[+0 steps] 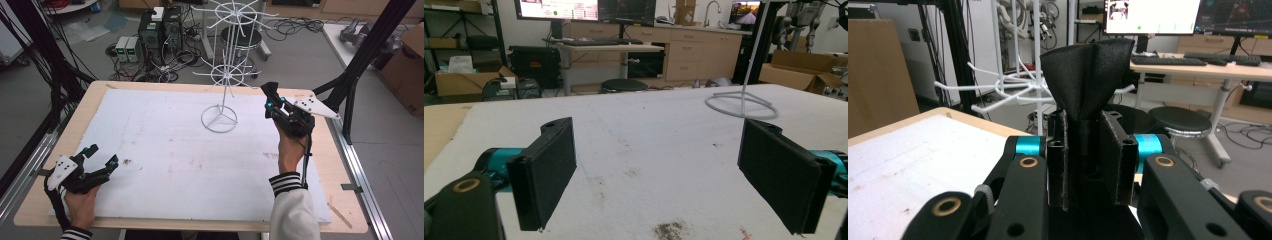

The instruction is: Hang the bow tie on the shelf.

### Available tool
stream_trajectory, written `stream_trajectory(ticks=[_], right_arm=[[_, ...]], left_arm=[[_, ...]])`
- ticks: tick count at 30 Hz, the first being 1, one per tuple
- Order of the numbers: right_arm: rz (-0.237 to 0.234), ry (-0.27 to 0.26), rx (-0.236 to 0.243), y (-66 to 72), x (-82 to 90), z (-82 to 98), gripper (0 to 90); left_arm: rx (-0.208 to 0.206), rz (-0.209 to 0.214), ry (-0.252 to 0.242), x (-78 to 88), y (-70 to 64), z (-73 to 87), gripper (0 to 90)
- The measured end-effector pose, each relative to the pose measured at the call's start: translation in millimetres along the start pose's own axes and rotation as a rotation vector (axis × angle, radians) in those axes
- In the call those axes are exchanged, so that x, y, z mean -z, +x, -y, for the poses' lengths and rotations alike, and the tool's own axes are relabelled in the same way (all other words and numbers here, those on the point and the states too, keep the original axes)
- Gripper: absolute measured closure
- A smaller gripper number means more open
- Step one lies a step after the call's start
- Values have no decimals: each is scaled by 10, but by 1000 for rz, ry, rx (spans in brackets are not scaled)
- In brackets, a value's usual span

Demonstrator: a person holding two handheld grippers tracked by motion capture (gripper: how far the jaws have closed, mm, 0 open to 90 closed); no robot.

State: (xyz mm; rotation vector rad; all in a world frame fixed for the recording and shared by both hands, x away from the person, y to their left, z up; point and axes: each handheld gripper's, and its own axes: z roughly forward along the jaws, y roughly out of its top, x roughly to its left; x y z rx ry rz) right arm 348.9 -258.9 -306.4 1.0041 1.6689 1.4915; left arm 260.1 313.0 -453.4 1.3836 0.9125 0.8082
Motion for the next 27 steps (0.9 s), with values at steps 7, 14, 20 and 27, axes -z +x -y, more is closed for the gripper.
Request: stream_trajectory(ticks=[7,14,20,27], right_arm=[[-10,-23,-7,53,-114,-70,749],[-5,-36,0,126,-270,-104,749],[-19,-44,3,182,-384,-118,749],[-42,-39,11,248,-493,-150,749]], left_arm=[[-1,1,0,1,1,0,160],[2,3,2,3,6,-1,160],[9,3,1,-1,9,-1,159],[11,4,3,1,11,-2,160]])
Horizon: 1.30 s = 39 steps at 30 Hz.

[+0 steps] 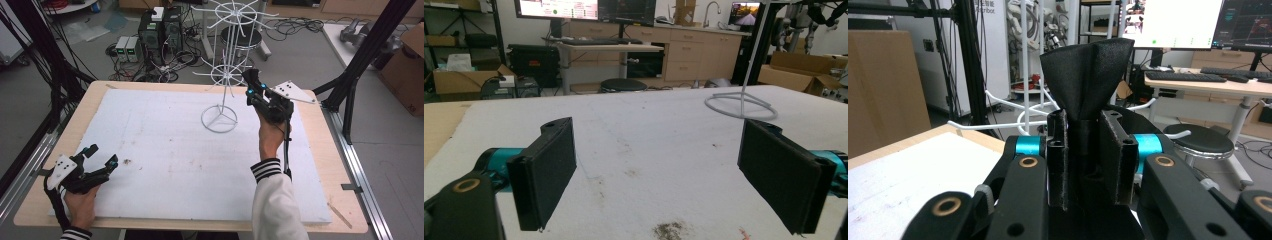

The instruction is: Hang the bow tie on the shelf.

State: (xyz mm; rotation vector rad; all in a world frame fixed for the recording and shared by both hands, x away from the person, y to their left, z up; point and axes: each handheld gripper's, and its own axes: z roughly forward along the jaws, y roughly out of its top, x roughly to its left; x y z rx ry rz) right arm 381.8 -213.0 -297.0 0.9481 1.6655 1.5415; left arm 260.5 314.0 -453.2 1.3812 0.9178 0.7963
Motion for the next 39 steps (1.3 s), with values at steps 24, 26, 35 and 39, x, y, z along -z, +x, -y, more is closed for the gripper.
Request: stream_trajectory(ticks=[24,26,35,39], right_arm=[[-13,67,-11,32,-226,125,747],[-15,71,-15,33,-233,129,745],[-11,94,-11,33,-246,141,719],[-12,94,-20,31,-249,144,623]], left_arm=[[2,1,-1,2,3,1,160],[1,1,-1,2,5,1,159],[2,1,-1,2,3,1,160],[2,1,-1,2,4,1,160]])
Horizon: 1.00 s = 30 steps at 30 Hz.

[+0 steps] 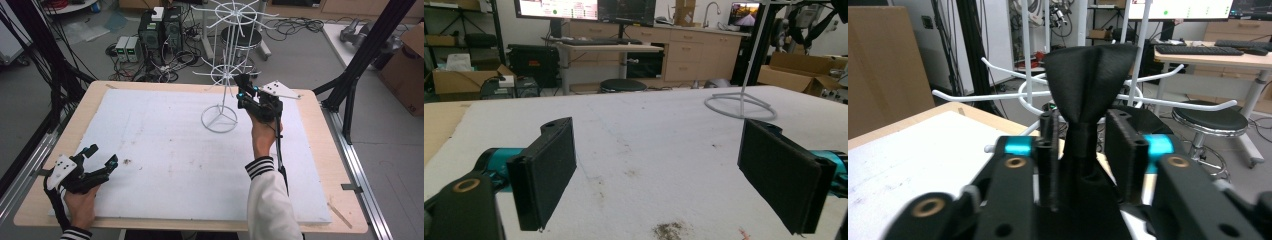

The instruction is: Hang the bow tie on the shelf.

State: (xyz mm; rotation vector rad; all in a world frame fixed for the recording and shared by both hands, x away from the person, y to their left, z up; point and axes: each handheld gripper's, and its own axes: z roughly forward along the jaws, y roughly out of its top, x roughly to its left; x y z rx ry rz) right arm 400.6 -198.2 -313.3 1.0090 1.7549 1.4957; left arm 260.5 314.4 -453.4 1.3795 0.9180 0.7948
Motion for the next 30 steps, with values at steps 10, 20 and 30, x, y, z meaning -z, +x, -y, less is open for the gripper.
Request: stream_trajectory(ticks=[10,20,30], right_arm=[[0,7,8,13,10,-8,489],[6,-2,-9,20,169,-72,264],[-73,33,33,65,562,101,111]], left_arm=[[-1,-1,0,0,-2,0,160],[-1,-4,-1,-1,-3,0,160],[-8,-5,7,-5,-7,-2,160]])
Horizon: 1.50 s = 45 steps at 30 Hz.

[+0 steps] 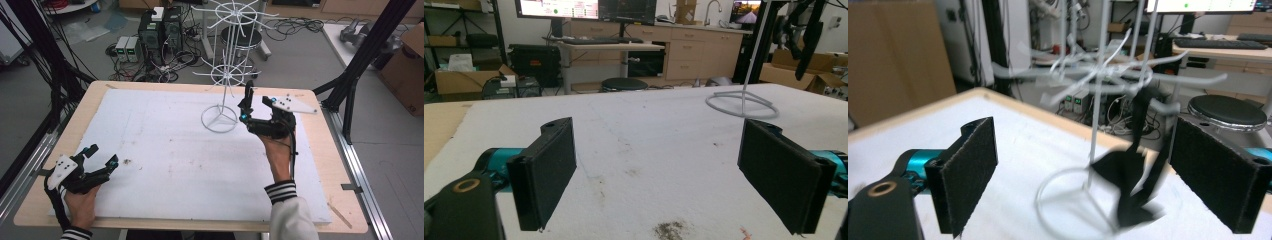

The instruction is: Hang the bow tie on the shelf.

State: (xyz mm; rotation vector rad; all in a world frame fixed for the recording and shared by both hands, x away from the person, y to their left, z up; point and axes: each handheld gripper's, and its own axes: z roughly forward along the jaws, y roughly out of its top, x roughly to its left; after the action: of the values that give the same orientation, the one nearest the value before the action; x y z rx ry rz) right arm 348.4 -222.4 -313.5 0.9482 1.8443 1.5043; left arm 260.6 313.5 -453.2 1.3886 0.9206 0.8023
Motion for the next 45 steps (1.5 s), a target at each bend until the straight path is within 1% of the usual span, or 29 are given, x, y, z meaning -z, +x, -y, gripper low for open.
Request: stream_trajectory(ticks=[1,3,5,6,7,9,12,13,15,16,19,20,22,23,26,28,30,31,33,35,37,41,42,45], right_arm=[[-1,7,15,24,50,41,110],[-10,-7,29,78,155,138,110],[-21,-21,29,131,254,241,110],[-25,-19,31,157,295,287,110],[-23,-25,32,189,339,337,110],[-19,-33,49,237,410,426,110],[-8,-48,56,292,495,567,110],[-9,-58,51,307,518,623,110],[6,-76,56,322,558,763,111],[15,-73,62,325,572,862,110],[25,-54,42,313,605,1087,111],[37,-48,41,302,624,1175,110],[53,-52,31,287,656,1291,110],[60,-55,34,274,664,1322,110],[77,-69,0,239,698,1418,110],[92,-78,-2,211,708,1474,110],[107,-83,-16,192,714,1524,110],[112,-91,-32,182,718,1549,111],[114,-103,-41,158,718,1551,110],[128,-106,-36,145,723,1551,110],[127,-103,-47,140,726,1558,110],[131,-108,-35,143,722,1561,111],[128,-102,-43,150,722,1561,111],[128,-101,-42,150,723,1562,111]], left_arm=[[3,1,-2,-1,2,0,160],[7,1,-4,-1,4,1,159],[5,1,-7,1,-1,2,160],[1,1,-6,3,-2,2,159],[0,1,-7,3,-3,2,160],[3,1,-8,2,-2,2,160],[6,1,-7,1,2,1,160],[5,1,-7,1,1,1,160],[-3,1,-5,0,-6,1,160],[-5,0,-7,-1,-7,2,159],[-1,2,-5,3,-3,1,159],[0,1,-5,3,-4,1,159],[-2,2,-4,2,-2,1,160],[-2,2,-6,3,-4,2,160],[-4,-1,-9,3,-11,4,160],[-7,0,-10,5,-10,3,160],[-8,0,-13,7,-13,4,159],[-9,0,-13,7,-12,4,159],[-6,-1,-12,6,-12,4,160],[-4,0,-10,7,-9,3,160],[-5,-1,-11,6,-10,3,160],[-6,-2,-12,5,-12,4,160],[-6,-2,-12,5,-12,5,159],[-4,0,-9,8,-6,3,160]])
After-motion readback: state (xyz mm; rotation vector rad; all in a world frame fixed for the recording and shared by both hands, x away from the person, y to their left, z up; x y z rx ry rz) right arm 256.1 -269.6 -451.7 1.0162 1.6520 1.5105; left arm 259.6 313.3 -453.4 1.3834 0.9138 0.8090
